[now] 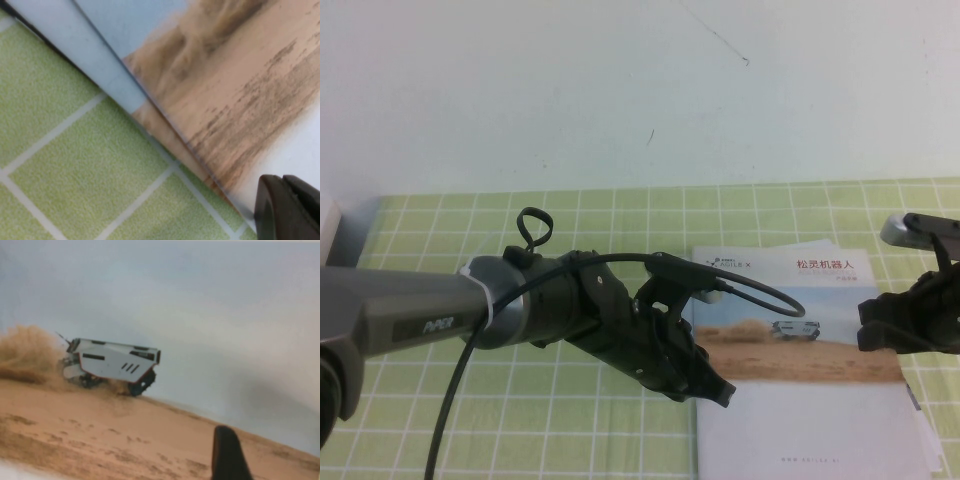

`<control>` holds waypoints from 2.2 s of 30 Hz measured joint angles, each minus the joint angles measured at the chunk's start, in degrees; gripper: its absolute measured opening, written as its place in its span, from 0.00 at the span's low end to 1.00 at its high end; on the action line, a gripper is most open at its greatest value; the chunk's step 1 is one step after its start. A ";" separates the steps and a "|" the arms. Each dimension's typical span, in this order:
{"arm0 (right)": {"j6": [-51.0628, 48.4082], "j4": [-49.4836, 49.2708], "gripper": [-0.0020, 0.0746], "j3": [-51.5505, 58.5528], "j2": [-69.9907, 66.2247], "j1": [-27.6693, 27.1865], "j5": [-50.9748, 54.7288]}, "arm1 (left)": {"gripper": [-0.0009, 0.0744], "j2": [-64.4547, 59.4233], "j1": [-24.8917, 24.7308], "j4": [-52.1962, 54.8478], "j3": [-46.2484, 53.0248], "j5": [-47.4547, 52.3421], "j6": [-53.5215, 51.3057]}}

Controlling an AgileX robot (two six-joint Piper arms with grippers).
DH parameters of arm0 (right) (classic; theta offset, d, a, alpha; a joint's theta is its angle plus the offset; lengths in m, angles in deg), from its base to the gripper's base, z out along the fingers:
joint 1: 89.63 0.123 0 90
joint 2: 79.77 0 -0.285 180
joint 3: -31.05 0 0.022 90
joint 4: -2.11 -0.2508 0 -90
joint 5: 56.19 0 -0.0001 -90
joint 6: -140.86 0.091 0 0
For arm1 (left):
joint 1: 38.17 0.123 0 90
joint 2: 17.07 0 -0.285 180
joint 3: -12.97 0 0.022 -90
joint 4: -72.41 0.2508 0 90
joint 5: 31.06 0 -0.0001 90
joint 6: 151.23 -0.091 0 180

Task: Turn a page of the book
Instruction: Open the closed book

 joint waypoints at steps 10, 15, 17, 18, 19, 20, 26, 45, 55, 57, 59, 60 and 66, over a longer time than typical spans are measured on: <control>-2.34 -2.48 0.51 0.00 1.08 0.00 -0.22 | 0.01 0.00 0.00 0.00 0.00 0.00 0.00; -2.46 -3.46 0.51 0.00 3.10 0.00 0.00 | 0.01 0.00 0.00 0.00 0.00 0.00 0.00; -3.03 -4.27 0.51 0.00 3.63 0.00 0.34 | 0.01 0.00 0.00 0.00 0.00 0.00 0.00; -3.36 -4.54 0.51 0.00 3.76 0.00 0.50 | 0.01 -0.04 0.00 0.00 0.00 0.00 -0.13; -3.75 -5.00 0.51 0.00 3.87 0.00 0.76 | 0.01 -0.04 0.00 0.00 0.00 0.00 -0.13; -4.57 -5.59 0.51 0.00 3.87 0.00 1.03 | 0.01 -0.04 0.00 0.00 0.00 0.00 -0.24; -11.75 -12.88 0.51 0.00 3.87 0.00 2.71 | 0.01 -0.13 0.00 0.00 -0.10 0.00 -0.47; -37.33 -40.58 0.34 0.00 3.87 0.00 15.32 | 0.01 -0.13 0.00 0.00 -0.21 0.10 -0.37; -44.73 -48.84 0.25 -0.11 3.87 0.00 22.73 | 0.01 -0.13 0.00 0.00 -0.21 0.10 -0.37; -45.15 -48.93 0.23 -0.49 3.87 0.29 23.12 | 0.01 -0.13 0.00 0.00 -0.21 0.10 -0.37; -45.67 -49.09 0.23 -0.86 3.87 0.84 23.12 | 0.01 -0.13 0.00 0.00 -0.21 0.10 -0.37; -45.79 -49.22 0.23 -0.97 3.87 1.31 23.24 | 0.01 -0.13 0.00 0.00 -0.21 0.10 -0.37; -46.53 -49.49 0.22 -1.75 3.87 3.26 23.12 | 0.01 -0.01 0.00 0.00 -0.21 0.10 -0.37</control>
